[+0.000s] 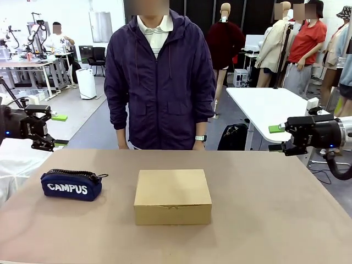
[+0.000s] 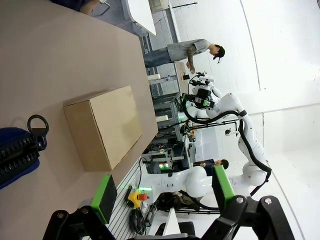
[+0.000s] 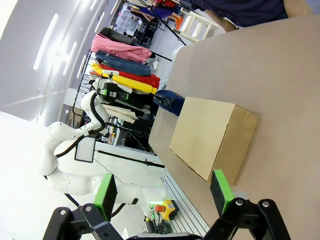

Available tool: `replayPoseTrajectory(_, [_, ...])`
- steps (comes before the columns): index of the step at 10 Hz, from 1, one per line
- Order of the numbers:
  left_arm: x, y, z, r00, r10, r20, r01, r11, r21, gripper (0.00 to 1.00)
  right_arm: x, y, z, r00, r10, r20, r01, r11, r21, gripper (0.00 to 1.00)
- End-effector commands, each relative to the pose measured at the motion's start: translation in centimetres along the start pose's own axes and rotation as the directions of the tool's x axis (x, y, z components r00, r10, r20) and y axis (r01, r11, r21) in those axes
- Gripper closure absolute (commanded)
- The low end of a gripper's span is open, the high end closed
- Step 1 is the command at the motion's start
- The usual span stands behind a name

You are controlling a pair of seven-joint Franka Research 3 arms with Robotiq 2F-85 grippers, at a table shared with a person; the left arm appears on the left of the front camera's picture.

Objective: Pack the items into the box.
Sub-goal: Close the Mailer Box.

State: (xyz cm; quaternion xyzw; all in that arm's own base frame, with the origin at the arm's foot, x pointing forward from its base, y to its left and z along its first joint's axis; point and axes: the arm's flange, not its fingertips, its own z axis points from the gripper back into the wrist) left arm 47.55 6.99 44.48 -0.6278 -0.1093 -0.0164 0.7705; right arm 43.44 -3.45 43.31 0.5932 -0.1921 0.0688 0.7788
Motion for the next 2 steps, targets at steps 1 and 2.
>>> replayPoseTrajectory(1, [0.17,-0.06,0.19,1.0,-0.012,-0.001,0.012,1.0,0.004,0.0,0.35,0.36,-0.04,1.0,-0.008,0.008,0.008,1.0,0.013,0.0])
replayPoseTrajectory(2, [0.17,-0.06,0.19,1.0,-0.012,-0.001,0.012,1.0,0.004,0.0,0.35,0.36,-0.04,1.0,-0.008,0.008,0.008,1.0,0.013,0.0])
